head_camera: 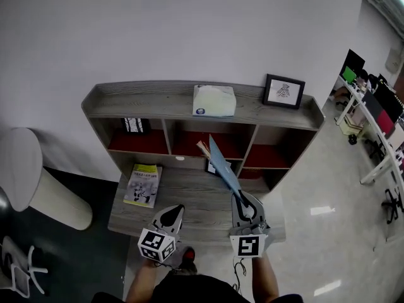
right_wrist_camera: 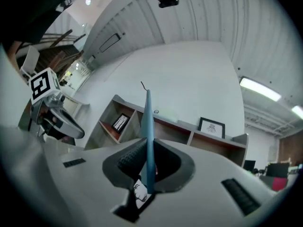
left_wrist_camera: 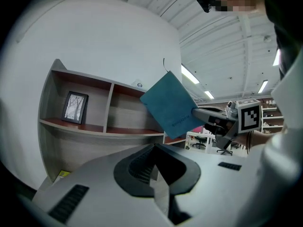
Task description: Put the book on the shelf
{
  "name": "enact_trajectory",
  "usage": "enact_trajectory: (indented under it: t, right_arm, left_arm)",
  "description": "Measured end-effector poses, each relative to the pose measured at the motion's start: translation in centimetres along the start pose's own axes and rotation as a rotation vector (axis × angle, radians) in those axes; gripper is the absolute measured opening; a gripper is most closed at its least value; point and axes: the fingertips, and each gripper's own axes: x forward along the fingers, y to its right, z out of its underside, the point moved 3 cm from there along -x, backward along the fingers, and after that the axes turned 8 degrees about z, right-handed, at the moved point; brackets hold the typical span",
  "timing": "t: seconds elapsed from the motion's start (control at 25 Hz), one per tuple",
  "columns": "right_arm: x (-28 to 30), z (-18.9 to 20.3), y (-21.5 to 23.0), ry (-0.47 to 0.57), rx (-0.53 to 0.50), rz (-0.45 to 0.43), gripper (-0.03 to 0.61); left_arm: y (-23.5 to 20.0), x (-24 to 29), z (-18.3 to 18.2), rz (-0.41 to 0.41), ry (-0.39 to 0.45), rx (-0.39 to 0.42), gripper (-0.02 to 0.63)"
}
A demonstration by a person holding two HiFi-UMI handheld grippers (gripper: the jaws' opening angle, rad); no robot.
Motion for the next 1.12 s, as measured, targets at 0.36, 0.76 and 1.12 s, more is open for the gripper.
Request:
enact_trajectory:
  t: [0.36,0.76,1.12]
  right_arm:
    - [6.4,-0.8,-0.6,0.037,-0.371,0.054,0.061]
    - [11.9,2.3,-3.1,0.059,-0.670,0.008,0.061]
    - [14.1,6.5,-5.6,0.008,-0.728,-0.072,0.064]
  left_arm:
    - [-5.0,1.9,-0.7,0.004,-0.005,-0.019,0.003]
    - [-8.1,2.9,-0.7,0.001,-0.009,-0.032,0.003]
    - [-10.5,3.8,-0.1,-0.005,-0.023,-0.051,0.003]
